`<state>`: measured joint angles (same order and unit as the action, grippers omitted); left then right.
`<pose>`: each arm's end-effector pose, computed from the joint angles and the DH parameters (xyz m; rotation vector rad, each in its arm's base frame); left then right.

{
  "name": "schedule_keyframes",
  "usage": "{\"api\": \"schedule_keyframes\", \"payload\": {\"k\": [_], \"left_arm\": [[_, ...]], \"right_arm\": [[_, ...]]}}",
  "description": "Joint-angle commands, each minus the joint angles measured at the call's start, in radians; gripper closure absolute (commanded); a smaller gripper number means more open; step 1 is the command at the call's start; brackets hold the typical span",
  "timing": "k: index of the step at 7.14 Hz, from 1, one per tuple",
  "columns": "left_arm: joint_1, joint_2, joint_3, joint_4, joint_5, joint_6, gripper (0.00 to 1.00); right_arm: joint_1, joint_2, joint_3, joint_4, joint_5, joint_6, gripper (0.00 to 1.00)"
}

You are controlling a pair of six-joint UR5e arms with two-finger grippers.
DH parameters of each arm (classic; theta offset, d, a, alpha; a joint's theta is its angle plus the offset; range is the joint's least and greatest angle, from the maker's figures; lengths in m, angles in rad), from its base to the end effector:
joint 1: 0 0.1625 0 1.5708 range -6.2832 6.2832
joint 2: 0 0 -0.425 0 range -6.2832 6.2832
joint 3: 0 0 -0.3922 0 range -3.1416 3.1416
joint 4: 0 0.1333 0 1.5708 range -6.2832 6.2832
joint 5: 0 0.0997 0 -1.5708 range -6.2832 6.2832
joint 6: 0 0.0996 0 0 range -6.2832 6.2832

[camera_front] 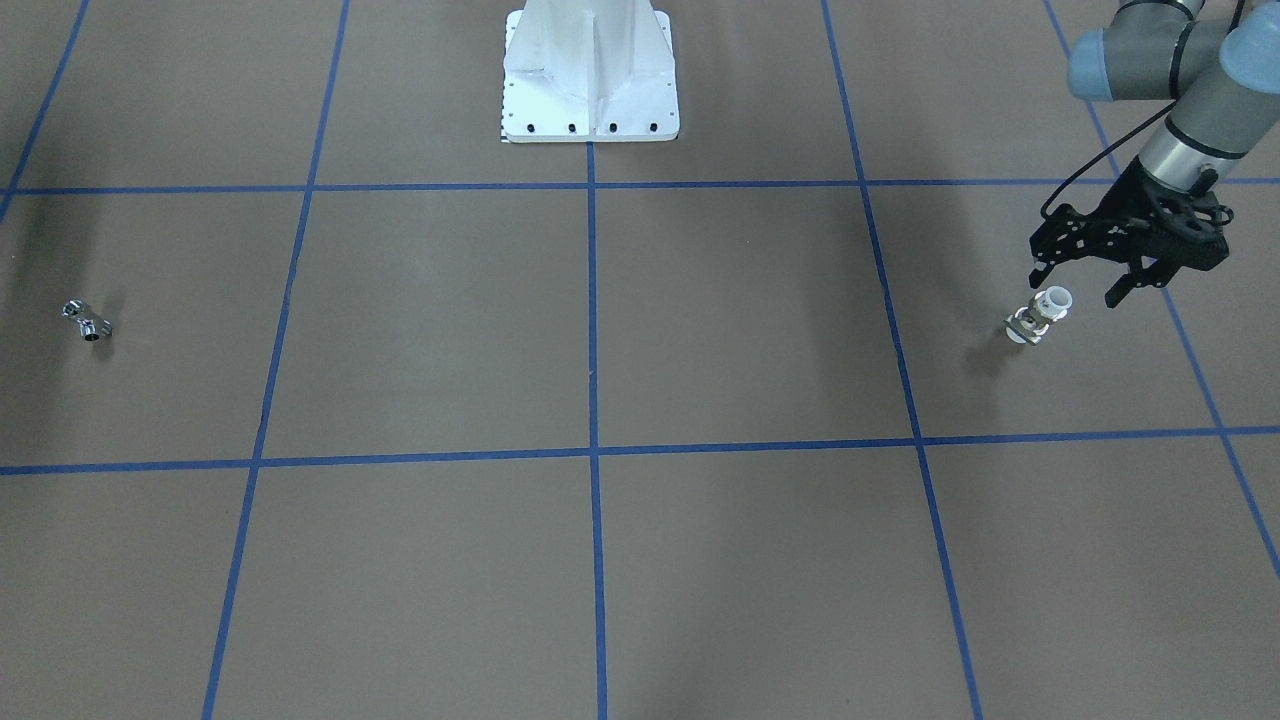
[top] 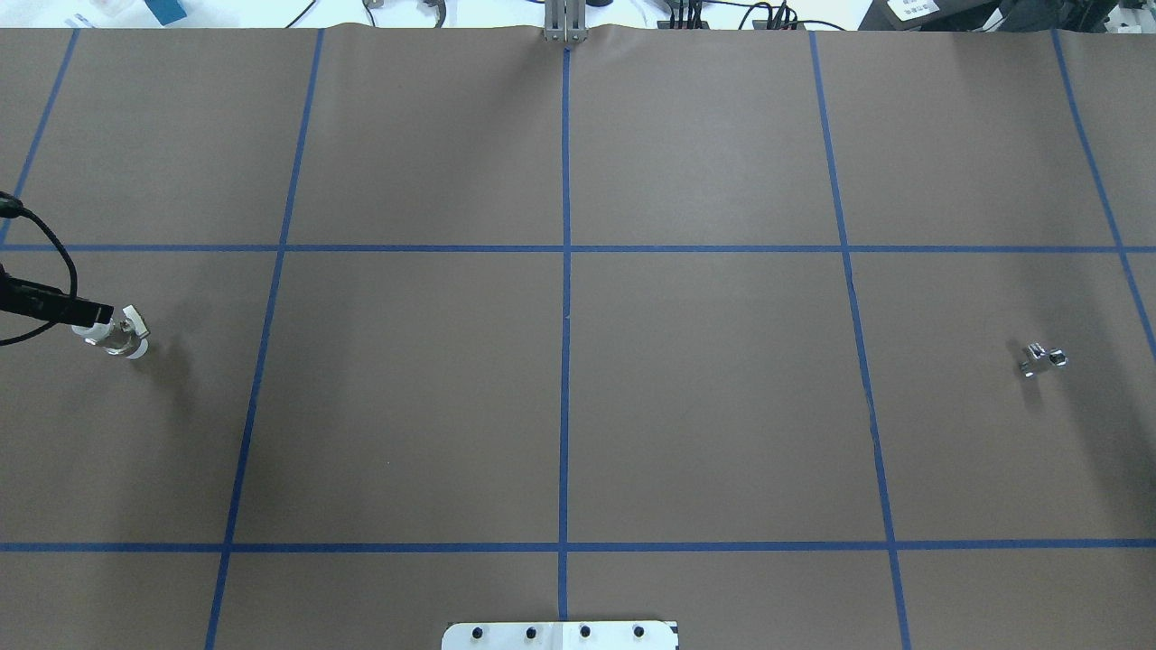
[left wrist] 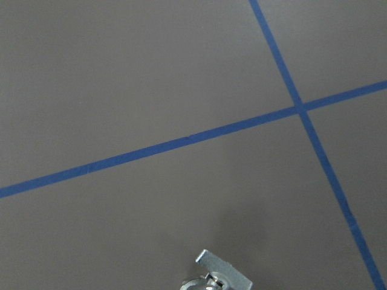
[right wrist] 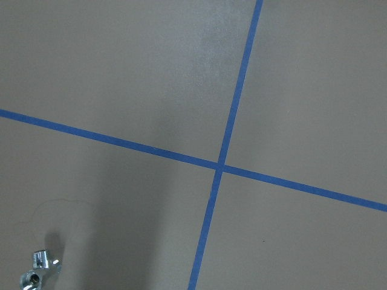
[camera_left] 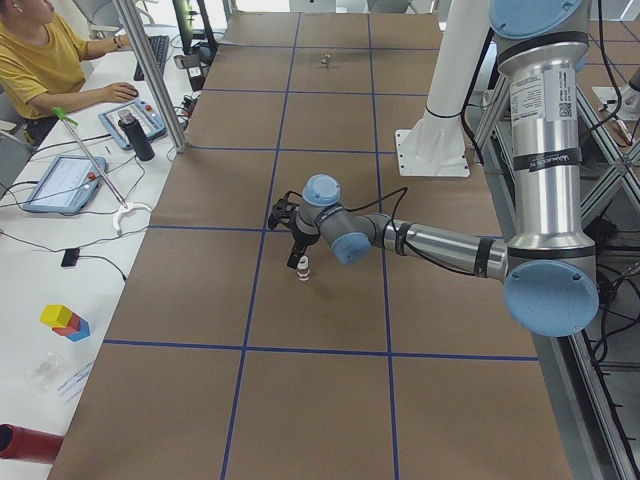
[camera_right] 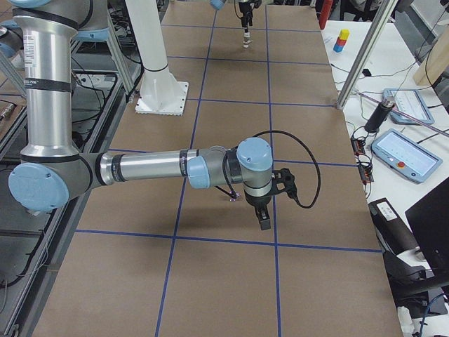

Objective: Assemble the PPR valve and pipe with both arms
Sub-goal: 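Close the left gripper on the white pipe fitting and lift it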

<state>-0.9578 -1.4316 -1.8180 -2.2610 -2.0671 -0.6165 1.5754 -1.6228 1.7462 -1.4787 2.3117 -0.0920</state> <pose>0.1963 -0.4283 0.5308 0.3676 0.8341 0.1947 0.0683 -0.4799 0.5891 0.2411 -0.7278 -0.1629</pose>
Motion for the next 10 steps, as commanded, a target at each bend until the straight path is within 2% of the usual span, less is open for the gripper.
{"api": "schedule_keyframes", "payload": {"k": [1, 7, 9, 10], "left_arm": [[0.047, 0.005, 0.020, 0.000, 0.012, 0.001, 0.00], [0.047, -0.030, 0.074, 0.000, 0.016, 0.014, 0.01], [0.048, -0.036, 0.091, 0.000, 0.030, 0.014, 0.11], [0.047, -0.039, 0.101, 0.000, 0.047, 0.015, 0.13]], "right_arm": [[0.000, 0.000, -0.001, 0.000, 0.000, 0.000, 0.01], [0.000, 0.001, -0.011, 0.000, 0.000, 0.000, 0.01], [0.000, 0.001, -0.011, 0.002, 0.000, 0.000, 0.01], [0.000, 0.001, -0.013, 0.000, 0.000, 0.000, 0.01]]}}
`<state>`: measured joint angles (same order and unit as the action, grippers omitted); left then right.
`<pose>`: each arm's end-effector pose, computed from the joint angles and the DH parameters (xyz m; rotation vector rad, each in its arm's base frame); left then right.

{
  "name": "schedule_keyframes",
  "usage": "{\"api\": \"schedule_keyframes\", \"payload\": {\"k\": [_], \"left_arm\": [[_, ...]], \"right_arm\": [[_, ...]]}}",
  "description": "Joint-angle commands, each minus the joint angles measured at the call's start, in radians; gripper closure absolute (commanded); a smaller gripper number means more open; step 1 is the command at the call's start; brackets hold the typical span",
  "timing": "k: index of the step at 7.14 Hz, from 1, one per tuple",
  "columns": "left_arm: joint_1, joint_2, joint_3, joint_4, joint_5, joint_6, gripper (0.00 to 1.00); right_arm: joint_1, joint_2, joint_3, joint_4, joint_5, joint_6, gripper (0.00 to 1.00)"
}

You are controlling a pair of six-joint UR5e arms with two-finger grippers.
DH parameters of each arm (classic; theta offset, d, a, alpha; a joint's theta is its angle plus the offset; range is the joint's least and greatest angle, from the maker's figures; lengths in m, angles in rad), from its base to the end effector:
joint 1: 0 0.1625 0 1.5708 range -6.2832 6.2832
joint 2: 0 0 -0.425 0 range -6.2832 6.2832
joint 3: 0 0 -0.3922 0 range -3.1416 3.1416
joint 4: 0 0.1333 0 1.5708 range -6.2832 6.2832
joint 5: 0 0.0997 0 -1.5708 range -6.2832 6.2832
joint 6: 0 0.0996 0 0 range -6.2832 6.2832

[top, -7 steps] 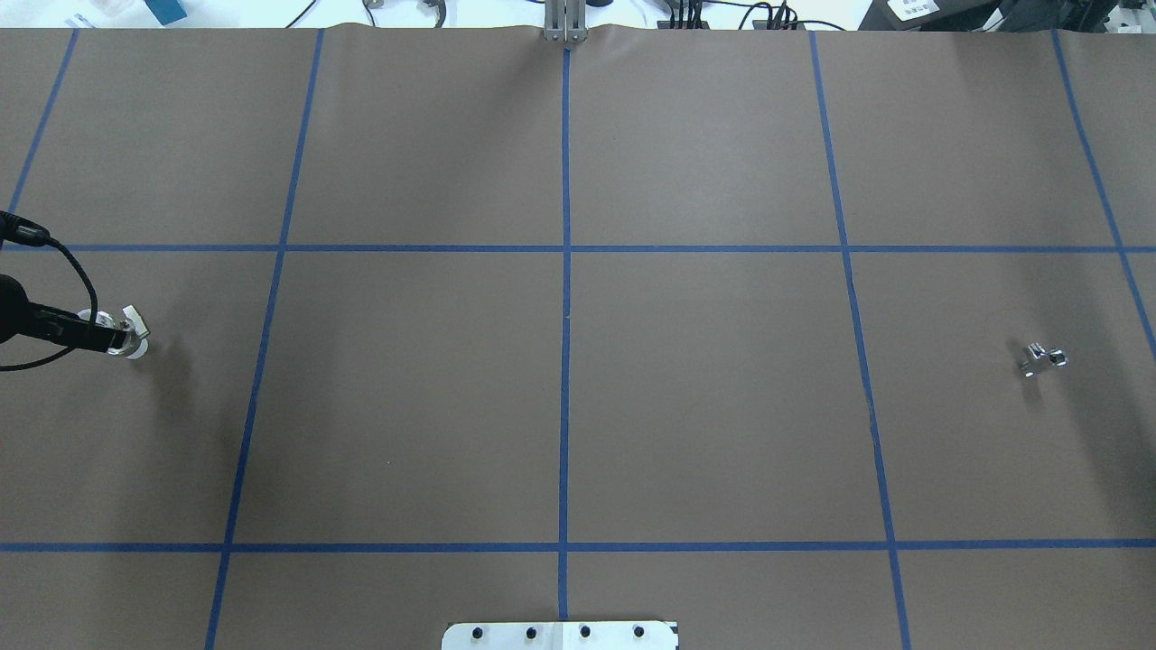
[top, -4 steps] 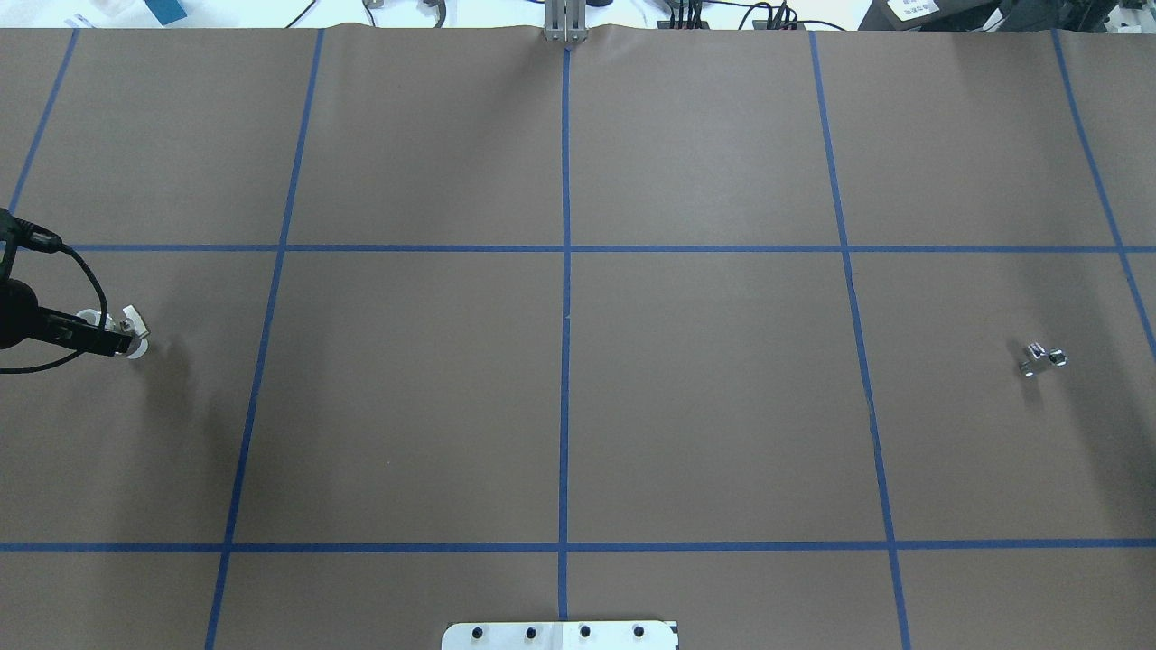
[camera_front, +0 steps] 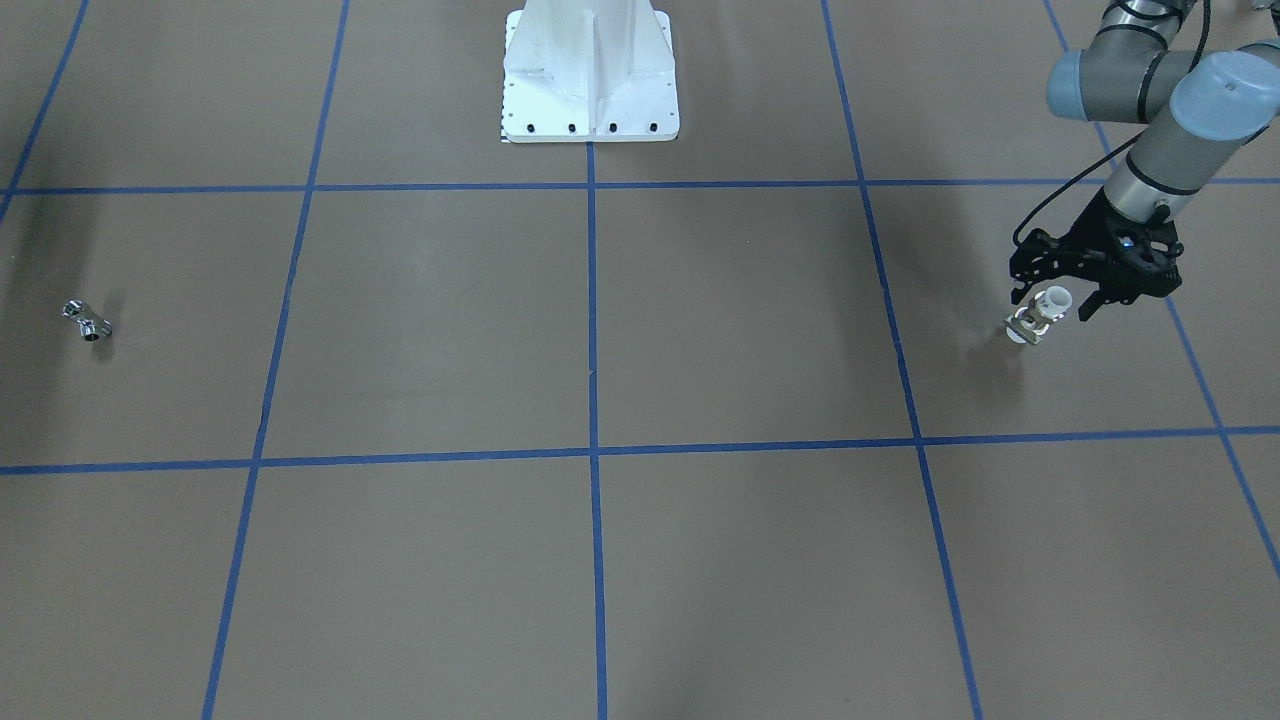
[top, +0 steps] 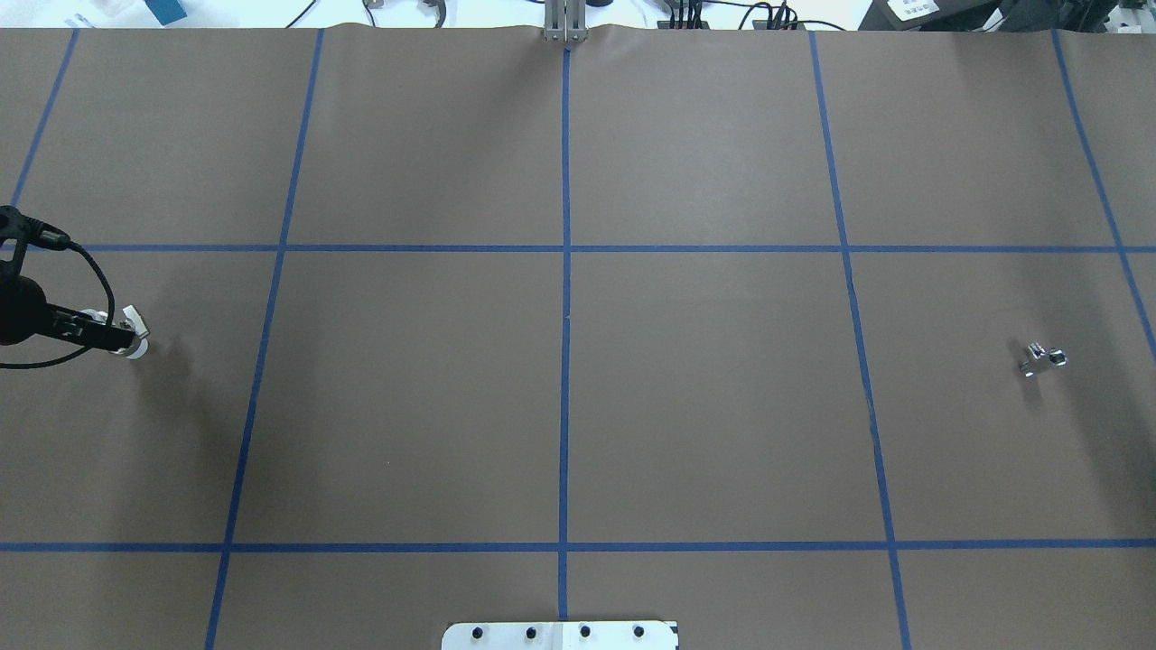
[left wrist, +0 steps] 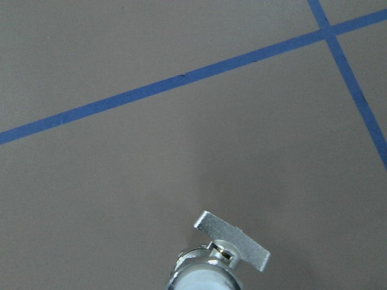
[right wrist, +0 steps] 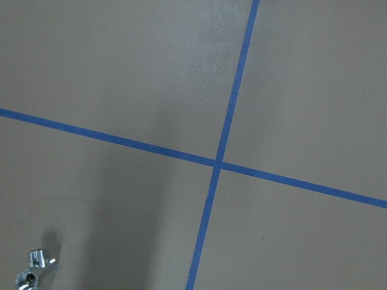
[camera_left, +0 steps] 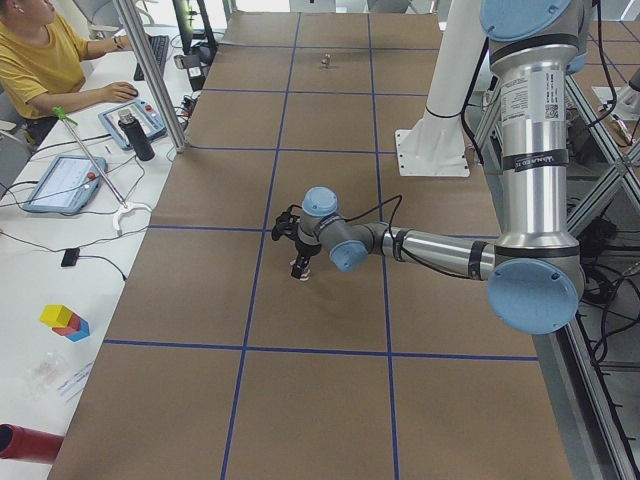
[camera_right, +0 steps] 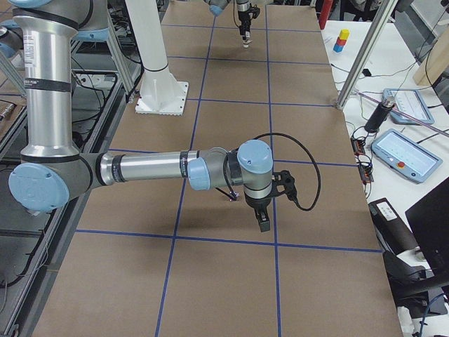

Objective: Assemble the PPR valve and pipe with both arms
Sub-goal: 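Close the left gripper on the white pipe fitting and lift it, then carry the white fitting with the left gripper to the table center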

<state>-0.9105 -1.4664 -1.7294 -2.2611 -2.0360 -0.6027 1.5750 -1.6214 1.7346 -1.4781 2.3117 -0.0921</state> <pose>0.2250 -0.4342 0.5618 0.3284 0.7900 0.2272 0.0681 -0.4805 0.5942 0.2319 -0.7286 -0.1599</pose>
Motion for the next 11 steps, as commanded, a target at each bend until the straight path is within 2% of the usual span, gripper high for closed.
{"api": "schedule_keyframes", "payload": {"k": [1, 2, 3, 4, 5, 8, 9, 11], "left_arm": [[0.001, -0.011, 0.017, 0.000, 0.017, 0.001, 0.13], [0.001, -0.011, 0.016, 0.000, 0.017, 0.001, 0.13], [0.001, -0.011, 0.014, 0.000, 0.016, 0.001, 0.28], [0.005, -0.011, 0.014, 0.000, 0.016, 0.001, 0.62], [0.007, -0.011, 0.011, 0.000, 0.016, 0.001, 0.99], [0.007, -0.018, -0.047, 0.020, 0.005, -0.002, 1.00], [0.007, -0.075, -0.056, 0.078, 0.005, -0.015, 1.00], [0.008, -0.260, -0.056, 0.277, 0.008, -0.047, 1.00]], "right_arm": [[-0.001, 0.000, -0.001, -0.001, 0.000, 0.000, 0.01], [0.000, 0.000, -0.001, -0.001, 0.000, 0.000, 0.01], [0.000, 0.000, -0.003, -0.001, 0.000, 0.000, 0.01], [0.000, 0.002, -0.003, -0.001, 0.000, 0.000, 0.01], [0.000, 0.002, -0.003, -0.001, 0.000, 0.000, 0.01], [0.000, 0.002, -0.003, -0.001, 0.000, 0.000, 0.01], [0.000, 0.002, -0.001, 0.001, 0.002, 0.000, 0.01], [0.000, 0.002, -0.001, 0.001, 0.002, 0.000, 0.01]]}}
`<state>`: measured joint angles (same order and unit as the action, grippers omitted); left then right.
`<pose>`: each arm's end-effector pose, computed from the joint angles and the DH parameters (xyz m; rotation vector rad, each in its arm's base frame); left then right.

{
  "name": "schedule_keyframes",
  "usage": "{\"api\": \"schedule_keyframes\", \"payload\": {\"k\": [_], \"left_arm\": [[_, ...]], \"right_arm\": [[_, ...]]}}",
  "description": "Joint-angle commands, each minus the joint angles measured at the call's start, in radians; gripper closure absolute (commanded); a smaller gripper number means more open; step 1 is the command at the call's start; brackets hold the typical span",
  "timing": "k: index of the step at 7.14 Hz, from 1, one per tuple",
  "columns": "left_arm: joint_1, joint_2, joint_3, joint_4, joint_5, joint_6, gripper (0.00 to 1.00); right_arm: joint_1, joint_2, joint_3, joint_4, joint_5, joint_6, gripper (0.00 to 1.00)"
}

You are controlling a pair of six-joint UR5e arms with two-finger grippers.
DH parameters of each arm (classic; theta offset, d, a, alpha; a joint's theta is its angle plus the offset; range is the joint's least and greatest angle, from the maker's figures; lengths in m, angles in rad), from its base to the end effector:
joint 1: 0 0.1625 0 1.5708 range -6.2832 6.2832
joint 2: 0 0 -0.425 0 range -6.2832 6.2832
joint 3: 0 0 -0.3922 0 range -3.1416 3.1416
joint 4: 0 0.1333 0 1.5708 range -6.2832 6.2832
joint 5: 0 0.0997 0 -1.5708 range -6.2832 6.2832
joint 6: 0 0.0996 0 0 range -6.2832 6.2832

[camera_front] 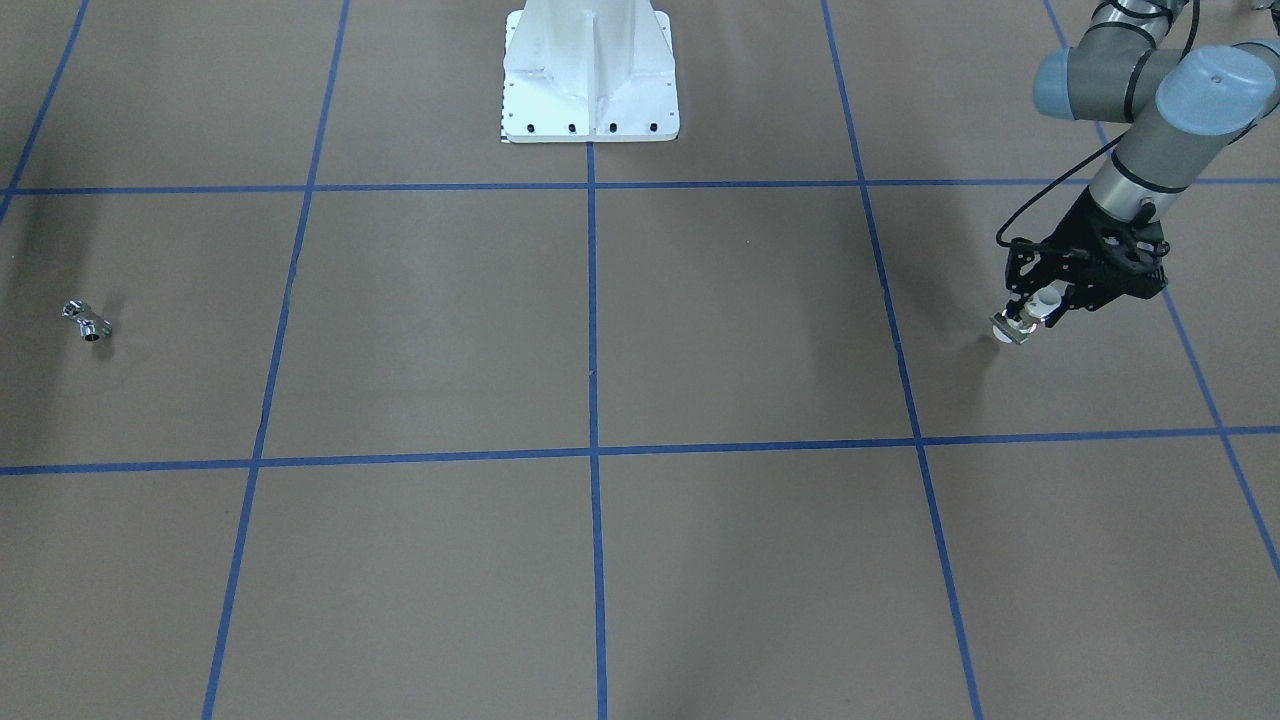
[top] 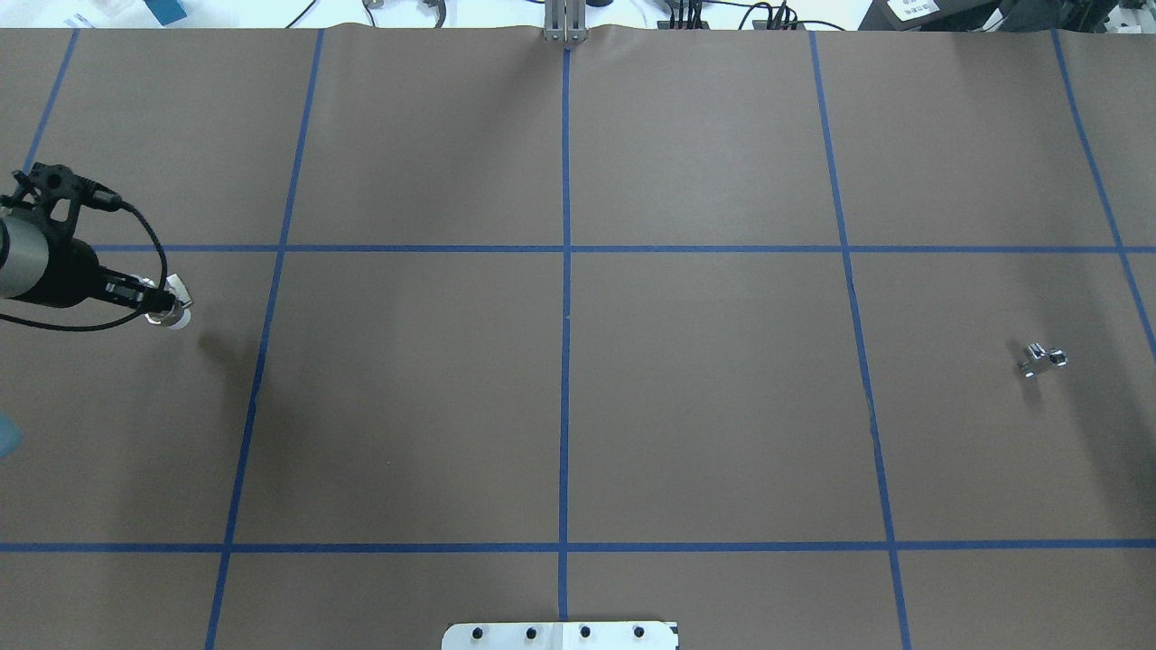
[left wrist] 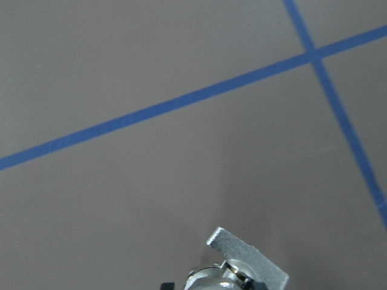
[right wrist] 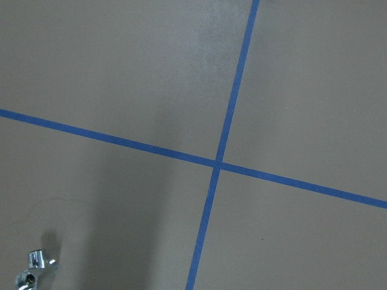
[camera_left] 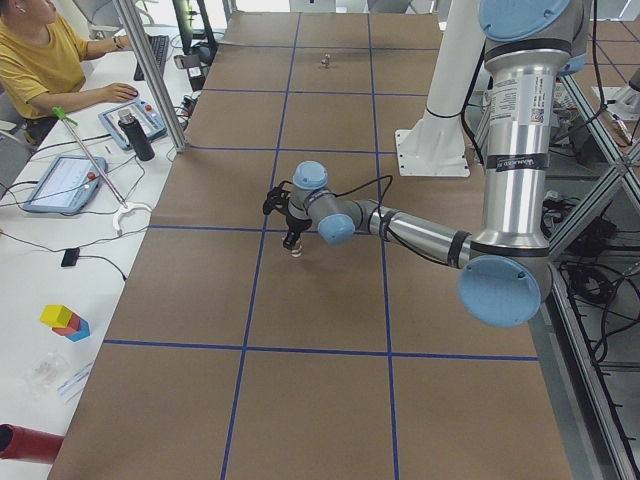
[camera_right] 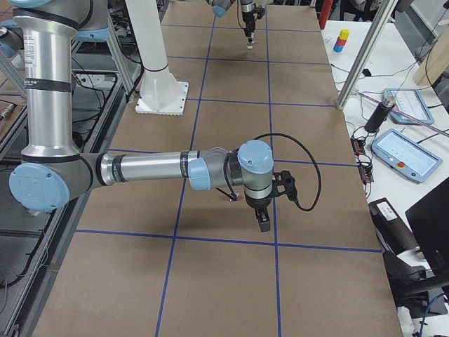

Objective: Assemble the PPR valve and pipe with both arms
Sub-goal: 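Carry the white fitting with the left gripper to the table center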

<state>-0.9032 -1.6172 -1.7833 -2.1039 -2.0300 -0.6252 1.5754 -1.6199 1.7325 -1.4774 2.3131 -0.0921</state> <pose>0.2596 -0.4733 0.4784 0.3592 0.8161 0.2213 0.0682 -0.4812 0.5944 0.2322 -0.7299 -0.1596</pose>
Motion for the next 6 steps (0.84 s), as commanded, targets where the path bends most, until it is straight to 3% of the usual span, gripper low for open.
{"api": "schedule_keyframes", "payload": {"k": [1, 3, 4, 5, 6], "left_arm": [[0.030, -0.177, -0.002, 0.160, 0.008, -0.104, 1.00], [0.183, -0.319, 0.016, 0.203, 0.064, -0.300, 1.00], [0.270, -0.460, 0.028, 0.351, 0.133, -0.389, 1.00], [0.341, -0.593, 0.080, 0.439, 0.198, -0.491, 1.00], [0.366, -0.700, 0.172, 0.438, 0.217, -0.560, 1.00]], "right_arm": [[0.000, -0.002, 0.001, -0.001, 0.002, 0.000, 0.01], [0.000, -0.002, 0.001, -0.001, 0.002, 0.000, 0.01], [-0.002, -0.002, 0.001, 0.000, 0.002, 0.000, 0.01], [0.000, -0.002, 0.001, 0.000, 0.002, 0.000, 0.01], [-0.002, -0.002, 0.001, 0.000, 0.003, 0.000, 0.01]]}}
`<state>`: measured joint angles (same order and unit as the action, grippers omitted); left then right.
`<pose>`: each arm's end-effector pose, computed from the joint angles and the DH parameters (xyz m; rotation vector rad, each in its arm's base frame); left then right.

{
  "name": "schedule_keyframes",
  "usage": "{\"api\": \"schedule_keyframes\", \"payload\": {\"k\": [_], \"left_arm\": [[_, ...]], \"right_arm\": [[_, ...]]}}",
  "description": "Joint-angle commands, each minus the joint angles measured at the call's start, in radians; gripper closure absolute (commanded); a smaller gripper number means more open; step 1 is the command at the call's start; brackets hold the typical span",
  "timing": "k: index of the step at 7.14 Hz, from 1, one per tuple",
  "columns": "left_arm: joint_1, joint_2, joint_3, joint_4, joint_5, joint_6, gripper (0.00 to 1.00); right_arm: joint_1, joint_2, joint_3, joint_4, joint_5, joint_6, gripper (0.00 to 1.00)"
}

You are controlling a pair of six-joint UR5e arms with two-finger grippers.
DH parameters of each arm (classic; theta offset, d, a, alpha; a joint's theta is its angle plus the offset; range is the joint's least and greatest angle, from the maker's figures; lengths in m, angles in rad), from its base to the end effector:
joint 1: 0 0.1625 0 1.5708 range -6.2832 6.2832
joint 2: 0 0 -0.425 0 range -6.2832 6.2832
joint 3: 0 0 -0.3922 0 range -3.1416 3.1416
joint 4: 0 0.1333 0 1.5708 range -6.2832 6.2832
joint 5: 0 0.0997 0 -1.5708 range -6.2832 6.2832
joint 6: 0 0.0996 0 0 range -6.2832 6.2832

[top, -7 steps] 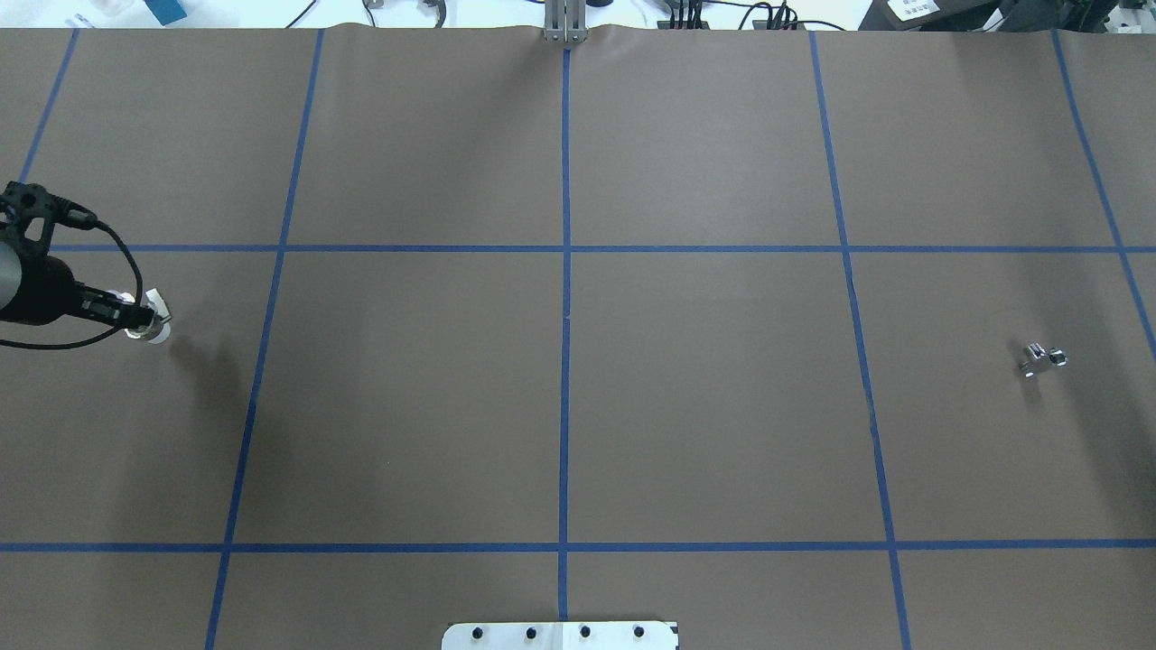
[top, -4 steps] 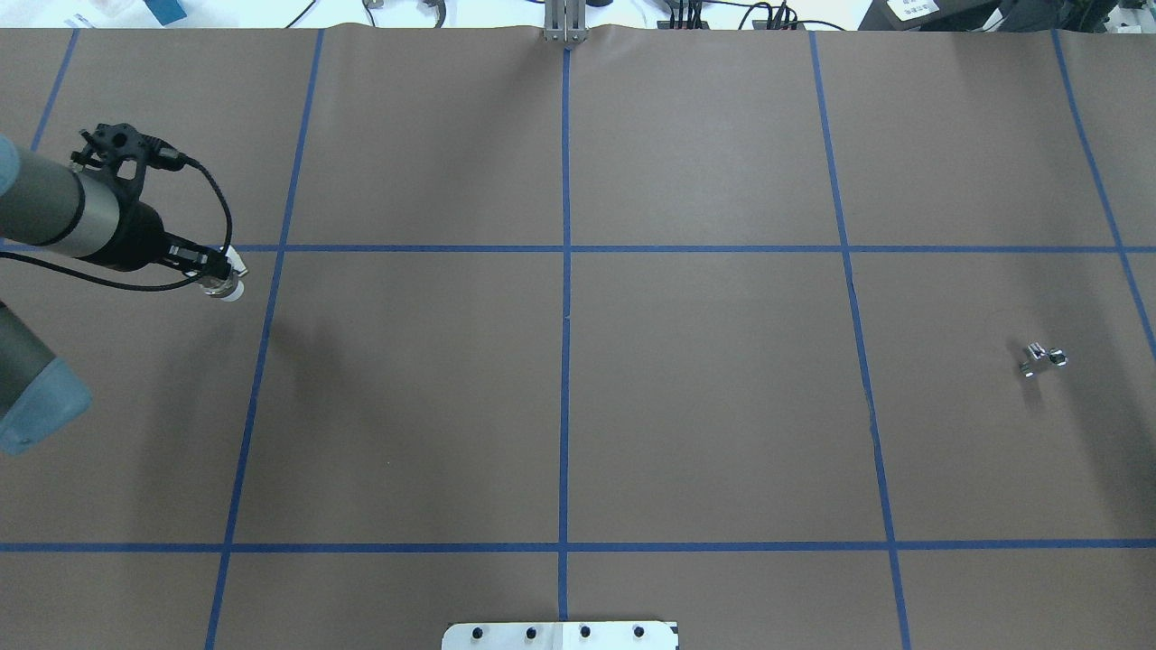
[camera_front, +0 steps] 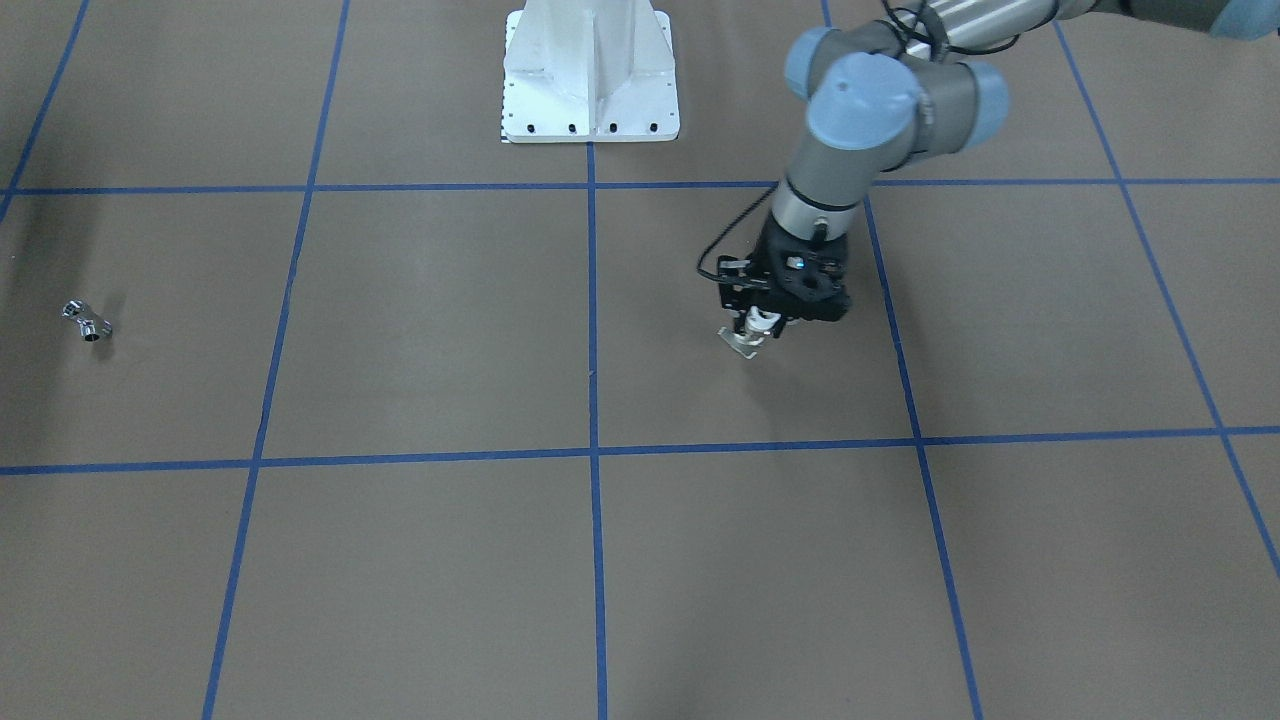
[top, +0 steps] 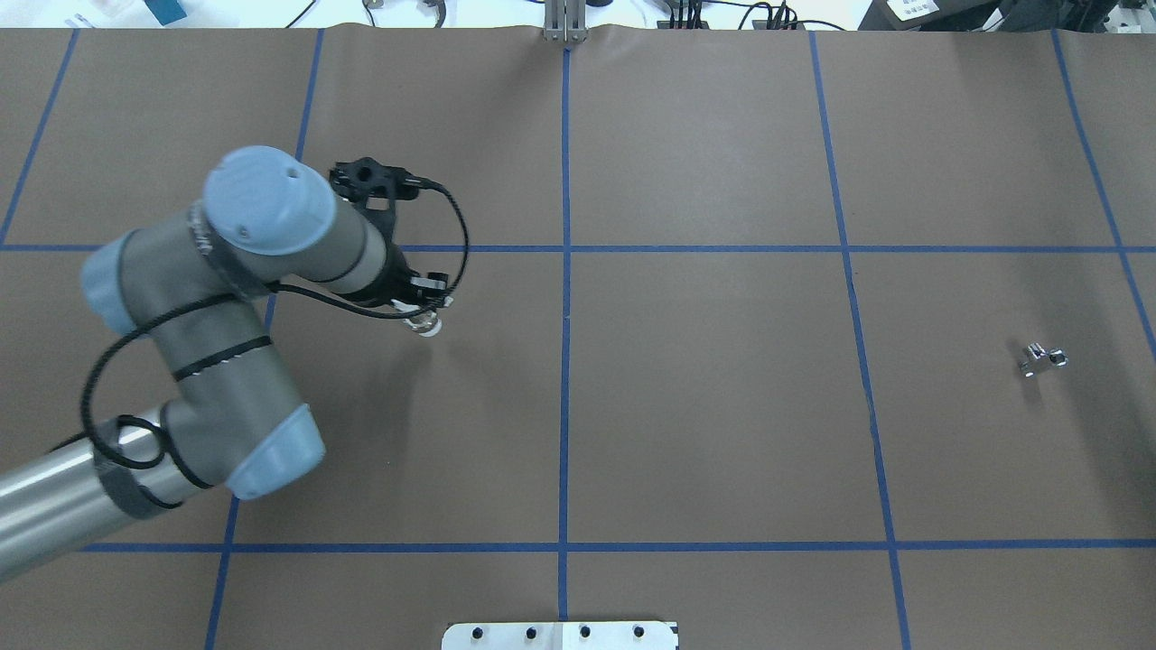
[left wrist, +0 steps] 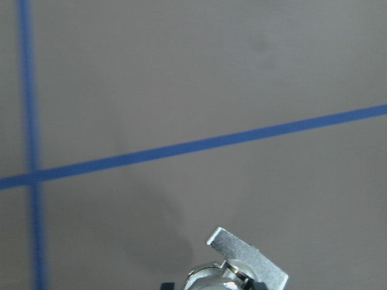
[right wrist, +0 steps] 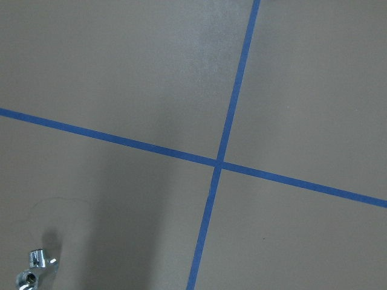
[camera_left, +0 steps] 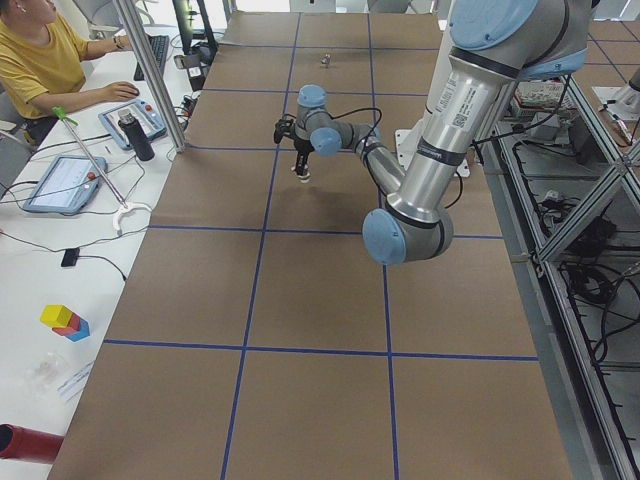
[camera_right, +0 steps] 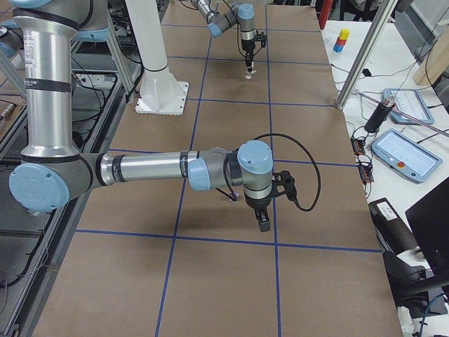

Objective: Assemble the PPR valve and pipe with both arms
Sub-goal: 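Carry the white fitting with the left gripper to the table center, then lower the white fitting upright onto the table and open the left gripper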

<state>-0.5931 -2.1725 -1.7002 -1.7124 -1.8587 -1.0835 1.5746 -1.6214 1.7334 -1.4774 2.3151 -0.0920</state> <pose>0.4967 -0.4614 0.2360 0.2145 0.8810 0.0272 0.0677 -0.4805 0.5945 0.2313 -0.7320 -0.1603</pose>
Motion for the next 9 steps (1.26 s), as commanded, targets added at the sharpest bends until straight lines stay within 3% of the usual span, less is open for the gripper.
{"api": "schedule_keyframes", "payload": {"k": [1, 2, 3, 7, 9], "left_arm": [[0.059, -0.253, 0.197, 0.050, 0.058, -0.130, 1.00], [0.082, -0.318, 0.296, 0.040, 0.100, -0.148, 1.00], [0.085, -0.325, 0.313, 0.033, 0.102, -0.147, 1.00], [0.090, -0.319, 0.315, 0.033, 0.102, -0.136, 0.66], [0.090, -0.317, 0.313, 0.034, 0.102, -0.135, 0.01]], "right_arm": [[-0.001, 0.000, 0.001, -0.001, 0.001, 0.000, 0.01], [-0.001, -0.002, 0.000, -0.001, 0.012, 0.000, 0.01], [-0.001, -0.002, 0.000, -0.001, 0.018, 0.000, 0.01], [-0.001, -0.002, -0.002, -0.001, 0.017, 0.000, 0.01], [-0.001, -0.002, -0.002, -0.001, 0.017, 0.000, 0.01]]}}
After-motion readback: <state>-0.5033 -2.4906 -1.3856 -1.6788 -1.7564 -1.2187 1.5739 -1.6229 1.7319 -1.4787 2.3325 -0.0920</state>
